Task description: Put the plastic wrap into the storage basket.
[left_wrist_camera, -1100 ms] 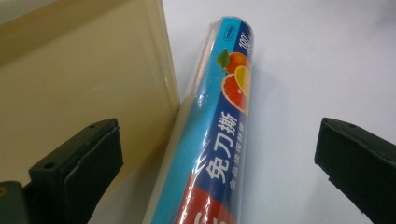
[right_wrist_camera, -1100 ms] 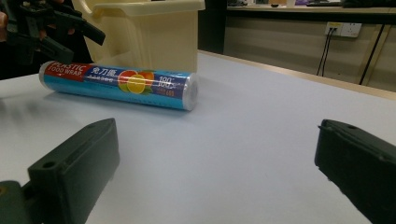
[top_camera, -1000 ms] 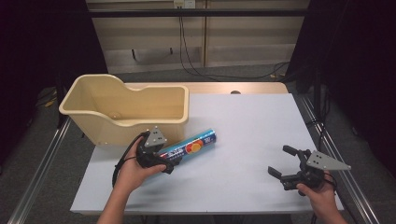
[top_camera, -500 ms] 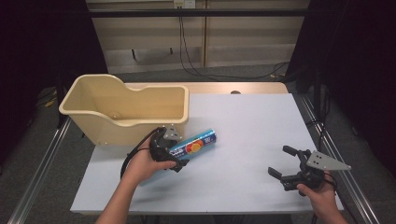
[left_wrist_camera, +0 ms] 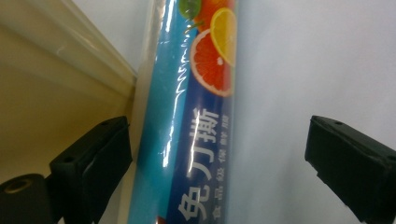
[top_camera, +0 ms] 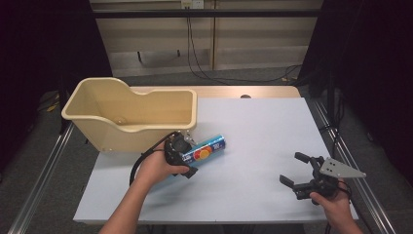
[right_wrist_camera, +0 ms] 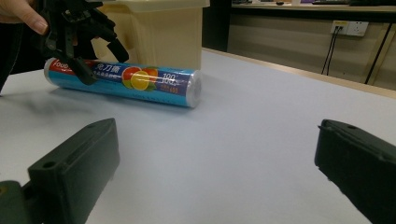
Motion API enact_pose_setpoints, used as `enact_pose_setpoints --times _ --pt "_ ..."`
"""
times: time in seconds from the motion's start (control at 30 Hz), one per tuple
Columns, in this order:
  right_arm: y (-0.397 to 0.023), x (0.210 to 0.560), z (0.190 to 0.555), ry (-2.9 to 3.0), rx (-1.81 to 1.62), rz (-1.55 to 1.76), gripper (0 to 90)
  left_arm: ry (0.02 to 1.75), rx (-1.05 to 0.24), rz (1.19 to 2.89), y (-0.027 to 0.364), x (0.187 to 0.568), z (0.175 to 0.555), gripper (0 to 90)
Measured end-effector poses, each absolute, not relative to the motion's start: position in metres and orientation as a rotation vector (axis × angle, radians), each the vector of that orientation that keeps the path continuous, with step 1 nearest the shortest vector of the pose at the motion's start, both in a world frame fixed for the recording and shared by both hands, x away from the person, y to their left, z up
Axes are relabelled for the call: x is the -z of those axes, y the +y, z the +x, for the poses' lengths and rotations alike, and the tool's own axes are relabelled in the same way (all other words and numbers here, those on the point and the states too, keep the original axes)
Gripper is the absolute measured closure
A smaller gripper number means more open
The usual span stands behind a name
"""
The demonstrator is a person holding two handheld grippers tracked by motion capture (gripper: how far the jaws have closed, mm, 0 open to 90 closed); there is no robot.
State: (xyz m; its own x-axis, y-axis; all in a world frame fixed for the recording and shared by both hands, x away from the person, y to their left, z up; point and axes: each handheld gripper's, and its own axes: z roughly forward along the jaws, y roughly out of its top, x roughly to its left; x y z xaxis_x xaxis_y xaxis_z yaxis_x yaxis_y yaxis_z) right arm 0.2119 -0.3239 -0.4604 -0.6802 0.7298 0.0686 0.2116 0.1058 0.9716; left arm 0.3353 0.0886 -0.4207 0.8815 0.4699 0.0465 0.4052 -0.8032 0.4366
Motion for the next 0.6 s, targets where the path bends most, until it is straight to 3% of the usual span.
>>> enact_pose_setpoints --times 0.6 --pt "-0.325 0.460 0.212 1.955 -1.606 0.911 0.0 0.625 -0.252 2.779 0.078 0.436 0.341 14.7"
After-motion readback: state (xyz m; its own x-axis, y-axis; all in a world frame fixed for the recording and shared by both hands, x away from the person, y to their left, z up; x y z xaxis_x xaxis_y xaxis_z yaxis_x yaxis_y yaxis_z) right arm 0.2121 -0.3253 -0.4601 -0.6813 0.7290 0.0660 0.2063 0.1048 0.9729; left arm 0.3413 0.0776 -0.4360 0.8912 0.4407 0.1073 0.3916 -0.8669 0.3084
